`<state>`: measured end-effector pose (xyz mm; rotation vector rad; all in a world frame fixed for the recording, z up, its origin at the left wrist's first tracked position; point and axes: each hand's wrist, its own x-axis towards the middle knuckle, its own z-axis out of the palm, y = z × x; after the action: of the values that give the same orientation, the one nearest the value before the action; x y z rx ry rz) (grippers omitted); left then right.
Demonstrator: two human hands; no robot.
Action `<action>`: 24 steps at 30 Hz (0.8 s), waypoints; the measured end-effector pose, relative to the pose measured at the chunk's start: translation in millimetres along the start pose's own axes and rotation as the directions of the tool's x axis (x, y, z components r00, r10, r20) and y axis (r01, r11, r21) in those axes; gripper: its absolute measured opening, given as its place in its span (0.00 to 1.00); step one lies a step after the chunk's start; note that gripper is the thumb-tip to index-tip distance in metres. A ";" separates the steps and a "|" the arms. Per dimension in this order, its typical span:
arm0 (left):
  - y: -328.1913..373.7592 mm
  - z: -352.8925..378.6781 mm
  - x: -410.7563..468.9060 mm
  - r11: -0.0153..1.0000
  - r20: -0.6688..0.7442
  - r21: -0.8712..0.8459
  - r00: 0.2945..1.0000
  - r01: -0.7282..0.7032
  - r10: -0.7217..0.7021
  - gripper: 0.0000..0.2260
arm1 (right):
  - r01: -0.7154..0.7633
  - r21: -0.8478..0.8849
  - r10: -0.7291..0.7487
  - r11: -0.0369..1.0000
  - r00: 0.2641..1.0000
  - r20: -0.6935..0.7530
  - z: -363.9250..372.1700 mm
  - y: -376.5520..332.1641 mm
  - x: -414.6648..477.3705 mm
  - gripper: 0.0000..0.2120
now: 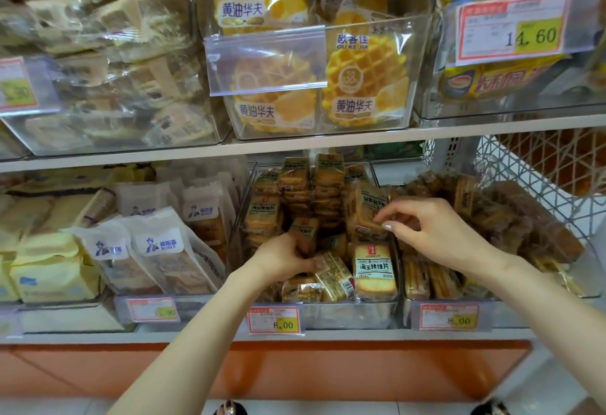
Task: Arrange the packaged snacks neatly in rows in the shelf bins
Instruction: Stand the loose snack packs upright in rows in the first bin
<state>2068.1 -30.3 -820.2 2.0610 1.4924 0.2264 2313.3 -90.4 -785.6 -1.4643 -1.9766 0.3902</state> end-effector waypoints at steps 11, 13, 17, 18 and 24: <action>0.6 -22.8 -23.1 0.781 -0.285 -0.580 0.956 -0.232 0.071 0.16 | 0.029 0.092 -0.026 0.995 0.999 -0.034 6.5 -14.7 4.5 0.10; -2.1 -34.5 -28.5 0.758 -0.381 -0.584 0.923 -0.290 0.059 0.16 | 0.053 0.129 -0.047 0.990 0.998 -0.048 14.2 -23.4 6.6 0.10; -8.0 -49.0 -41.2 0.793 -0.501 -0.478 0.859 -0.377 0.106 0.14 | 0.012 0.216 -0.020 0.976 0.999 0.031 40.8 -44.8 16.0 0.21; -9.1 -49.4 -44.0 0.784 -0.504 -0.472 0.853 -0.402 0.134 0.14 | -0.001 0.227 -0.011 0.974 0.998 0.054 48.4 -50.0 19.2 0.26; -12.2 -43.0 -53.4 0.756 -0.469 -0.402 0.825 -0.517 0.314 0.17 | 0.137 0.313 -0.126 0.940 0.991 -0.054 74.7 -67.2 34.4 0.18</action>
<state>2019.4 -61.4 -781.3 1.9268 0.9623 1.1392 2209.1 -70.9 -791.9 -1.1240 -1.8705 0.5894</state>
